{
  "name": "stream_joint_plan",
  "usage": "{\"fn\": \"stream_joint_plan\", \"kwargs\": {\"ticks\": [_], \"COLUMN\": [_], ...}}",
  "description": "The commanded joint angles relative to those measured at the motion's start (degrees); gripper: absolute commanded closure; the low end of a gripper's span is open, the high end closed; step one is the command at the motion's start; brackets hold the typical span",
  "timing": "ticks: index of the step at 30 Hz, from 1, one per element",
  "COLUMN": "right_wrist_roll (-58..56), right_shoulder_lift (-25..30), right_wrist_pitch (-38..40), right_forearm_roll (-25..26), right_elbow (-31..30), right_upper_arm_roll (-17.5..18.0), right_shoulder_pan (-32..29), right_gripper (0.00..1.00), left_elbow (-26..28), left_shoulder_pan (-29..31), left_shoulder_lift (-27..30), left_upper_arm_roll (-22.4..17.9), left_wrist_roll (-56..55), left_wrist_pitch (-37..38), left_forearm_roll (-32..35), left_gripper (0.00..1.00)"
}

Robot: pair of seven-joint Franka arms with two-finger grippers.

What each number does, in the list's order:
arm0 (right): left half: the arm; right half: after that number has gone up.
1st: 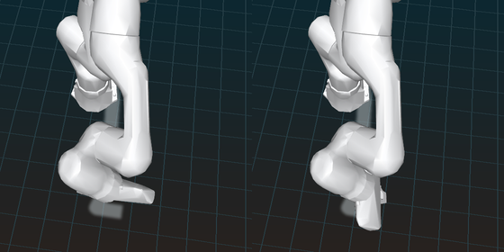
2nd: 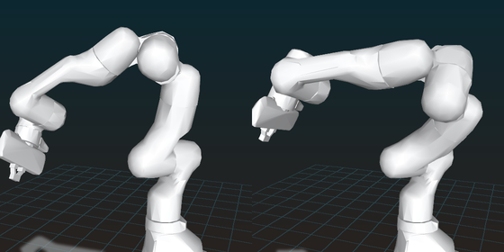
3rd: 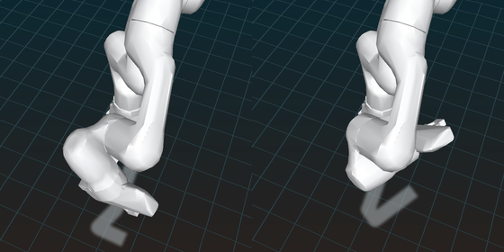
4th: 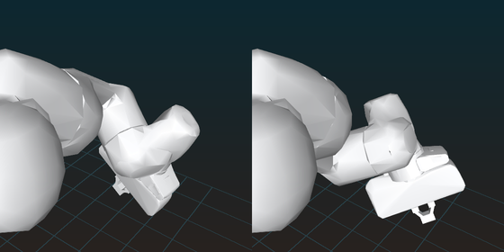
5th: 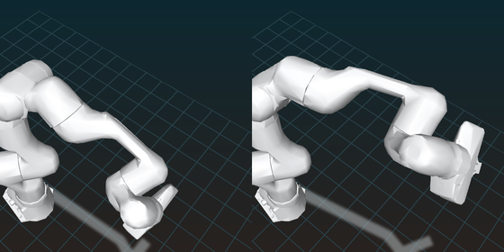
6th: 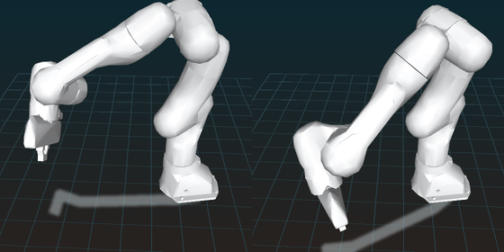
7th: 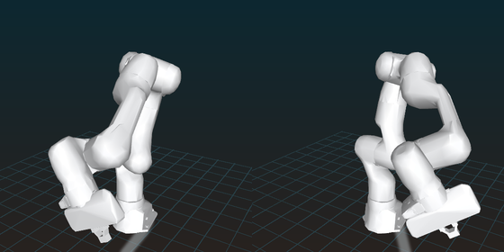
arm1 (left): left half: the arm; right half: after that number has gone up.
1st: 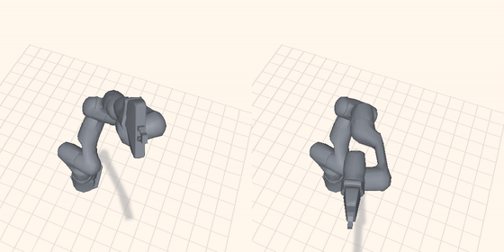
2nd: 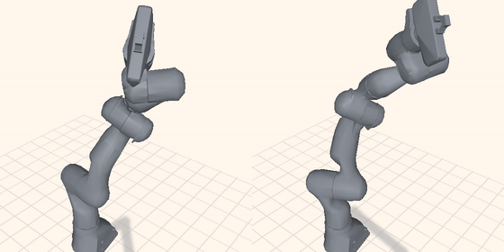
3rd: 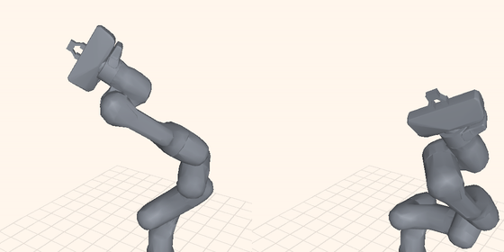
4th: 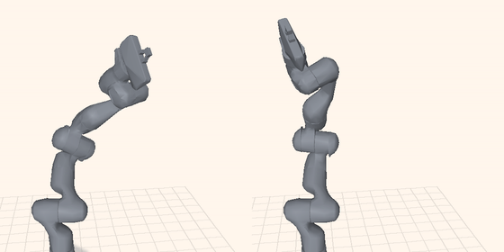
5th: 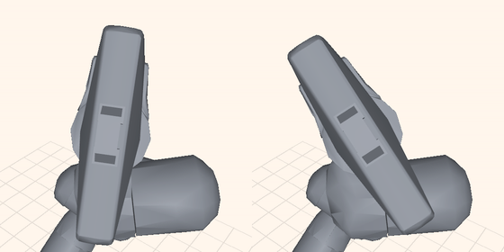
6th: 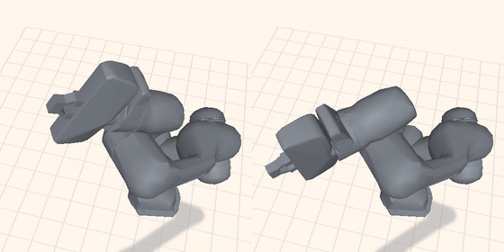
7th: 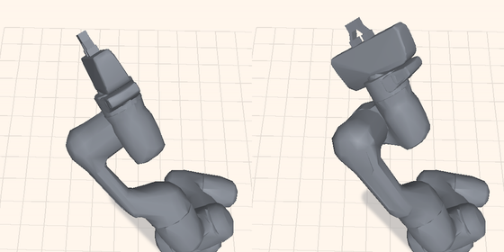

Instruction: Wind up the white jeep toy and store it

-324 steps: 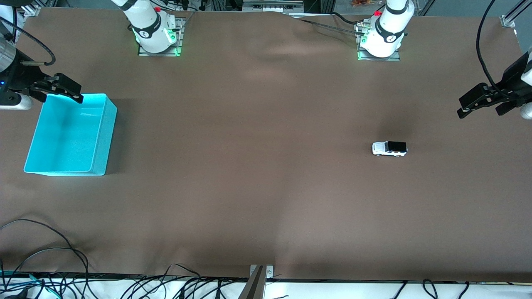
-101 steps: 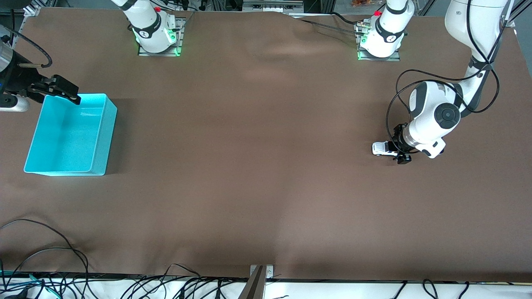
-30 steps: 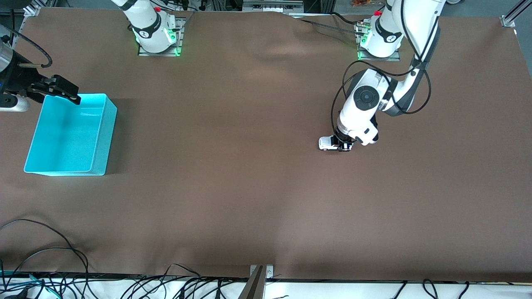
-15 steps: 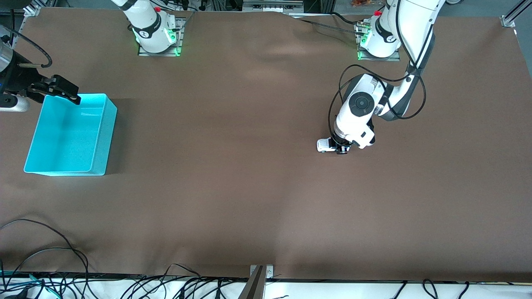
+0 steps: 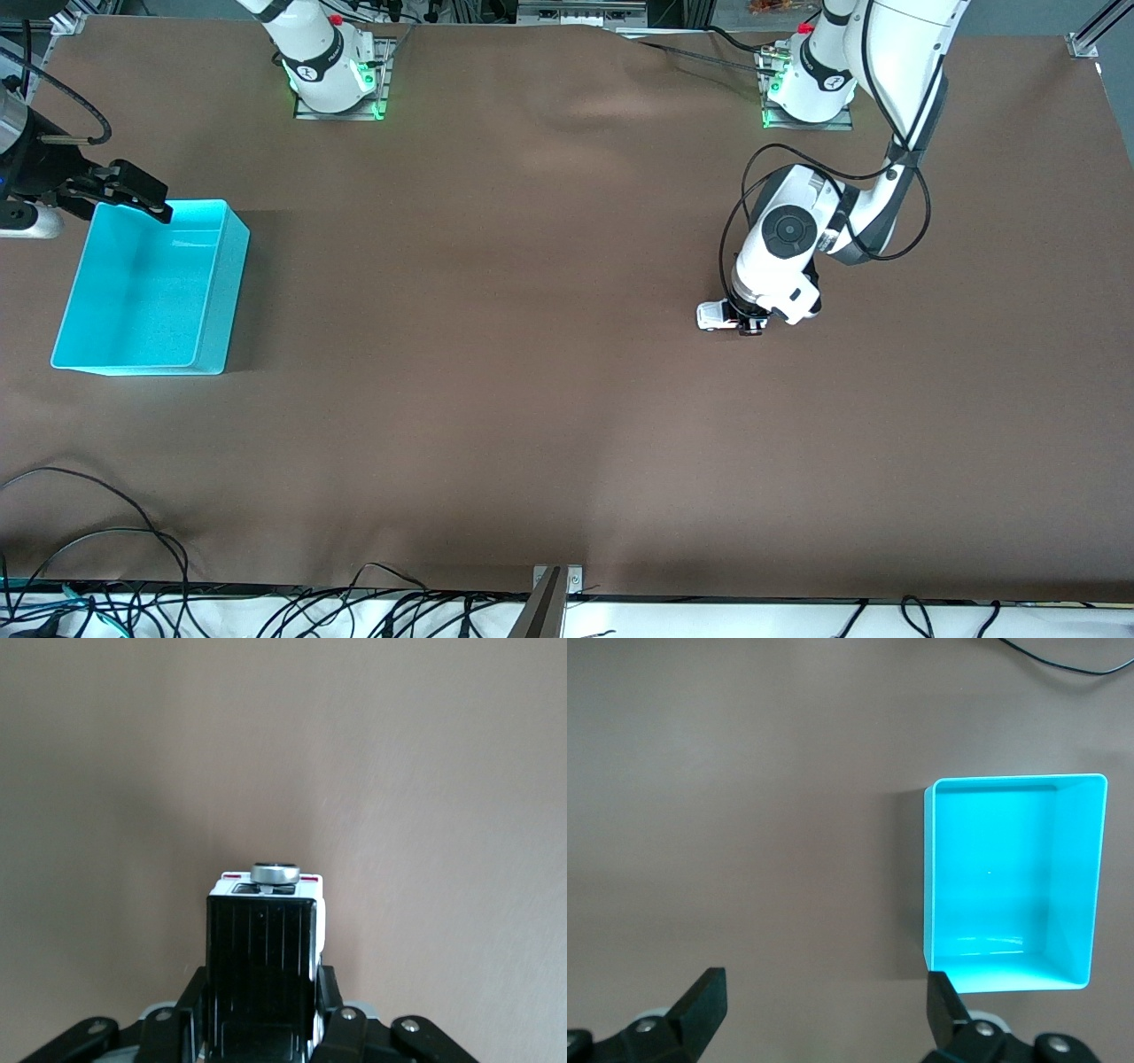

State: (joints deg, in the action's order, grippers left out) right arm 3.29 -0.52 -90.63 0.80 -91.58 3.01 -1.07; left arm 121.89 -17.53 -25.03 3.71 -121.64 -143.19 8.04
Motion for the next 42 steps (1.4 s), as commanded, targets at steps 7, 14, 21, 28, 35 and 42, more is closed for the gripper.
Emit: {"fn": "stream_joint_plan", "kwargs": {"ticks": [7,14,21,28,35,42], "right_wrist_roll": [-0.6,-0.6,-0.6,-0.6,-0.6,-0.6], "right_shoulder_lift": [-0.4,-0.4,-0.4,-0.4,-0.4,-0.4], "right_wrist_pitch": [0.5,0.5,0.5,0.5,0.6,0.6], "right_forearm_roll": [1.0,1.0,1.0,1.0,0.9,0.9], "right_elbow": [1.2,1.2,1.2,1.2,1.2,1.2], "right_upper_arm_roll": [0.2,0.2,0.2,0.2,0.2,0.2], "right_shoulder_pan": [-0.2,-0.2,-0.2,-0.2,-0.2,-0.2], "right_gripper": [0.0,0.0,0.0,0.0,0.0,0.0], "left_elbow": [-0.5,-0.3,0.1,0.1,0.1,0.1], "left_shoulder_pan": [5.2,7.8,11.5,15.6,19.4,22.5], "left_shoulder_lift": [-2.2,-2.1,-2.0,-2.2,-2.7,-3.3], "left_upper_arm_roll": [-0.6,-0.6,-0.6,-0.6,-0.6,-0.5], "left_wrist_roll": [6.8,11.5,15.5,15.7,15.7,15.7], "left_wrist_pitch": [0.2,0.6,0.6,0.5,0.2,-0.1], "left_forearm_roll": [3.0,3.1,4.8,8.5,11.4,14.6], "left_gripper": [0.8,0.8,0.8,0.8,0.8,0.76]}}
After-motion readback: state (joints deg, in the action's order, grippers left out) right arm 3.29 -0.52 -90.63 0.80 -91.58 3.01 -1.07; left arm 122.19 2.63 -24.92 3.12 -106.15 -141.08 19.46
